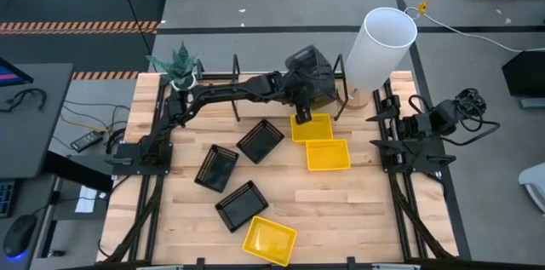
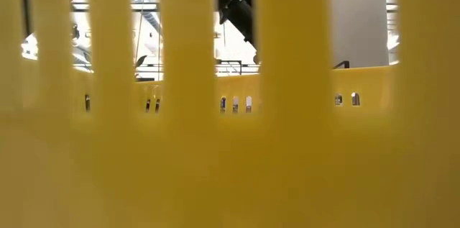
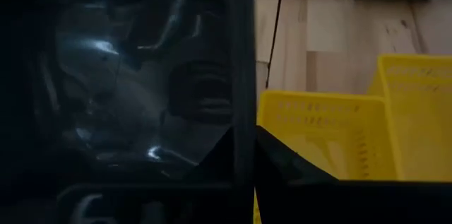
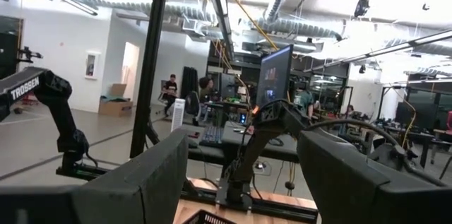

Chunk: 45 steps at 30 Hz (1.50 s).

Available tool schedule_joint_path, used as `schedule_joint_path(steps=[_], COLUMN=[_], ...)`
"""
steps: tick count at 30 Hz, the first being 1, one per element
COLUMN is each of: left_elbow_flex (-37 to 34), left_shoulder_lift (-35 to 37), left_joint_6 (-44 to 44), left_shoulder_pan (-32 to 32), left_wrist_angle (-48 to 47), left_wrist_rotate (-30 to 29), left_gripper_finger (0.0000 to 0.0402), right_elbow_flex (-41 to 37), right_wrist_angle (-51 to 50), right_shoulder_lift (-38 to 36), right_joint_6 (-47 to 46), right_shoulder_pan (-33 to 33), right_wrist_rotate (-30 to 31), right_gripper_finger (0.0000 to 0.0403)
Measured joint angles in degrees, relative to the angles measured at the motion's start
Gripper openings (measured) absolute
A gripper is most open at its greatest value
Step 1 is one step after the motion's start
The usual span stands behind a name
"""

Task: Stack baskets on shelf by color
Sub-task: Put the stacked black transparent bins on the shelf, then stack the left yellow bin on the bottom right yellow bin

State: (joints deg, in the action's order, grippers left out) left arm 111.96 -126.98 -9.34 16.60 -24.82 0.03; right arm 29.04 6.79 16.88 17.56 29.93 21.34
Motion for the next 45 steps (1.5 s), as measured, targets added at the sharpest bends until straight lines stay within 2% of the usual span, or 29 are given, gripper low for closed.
schedule_joint_path(steps=[9,16,25,38,45], left_elbow_flex=[0.0,0.0,0.02,0.02,0.8], left_shoulder_lift=[0.02,0.1,0.14,0.17,0.2], left_joint_6=[-0.57,-2.28,-2.46,-2.91,-3.18], left_shoulder_pan=[-0.22,-0.19,-0.48,-0.44,-0.62], left_wrist_angle=[-8.18,-8.8,-8.72,-6.09,-5.9], left_wrist_rotate=[0.09,1.86,3.86,3.56,4.63], left_gripper_finger=[0.0021,0.0031,0.0079,0.0191,0.021], right_elbow_flex=[0.0,0.0,0.0,0.0,0.0], right_wrist_angle=[0.01,0.01,-0.4,-0.55,-0.9], right_shoulder_lift=[-0.02,-0.03,-0.02,-0.04,-0.02], right_joint_6=[-0.2,-0.21,-0.22,-0.22,-0.22], right_shoulder_pan=[0.0,0.0,0.0,0.0,0.0], right_wrist_rotate=[-0.02,-0.01,-0.02,0.0,-0.02], right_gripper_finger=[0.027,0.027,0.027,0.027,0.027])
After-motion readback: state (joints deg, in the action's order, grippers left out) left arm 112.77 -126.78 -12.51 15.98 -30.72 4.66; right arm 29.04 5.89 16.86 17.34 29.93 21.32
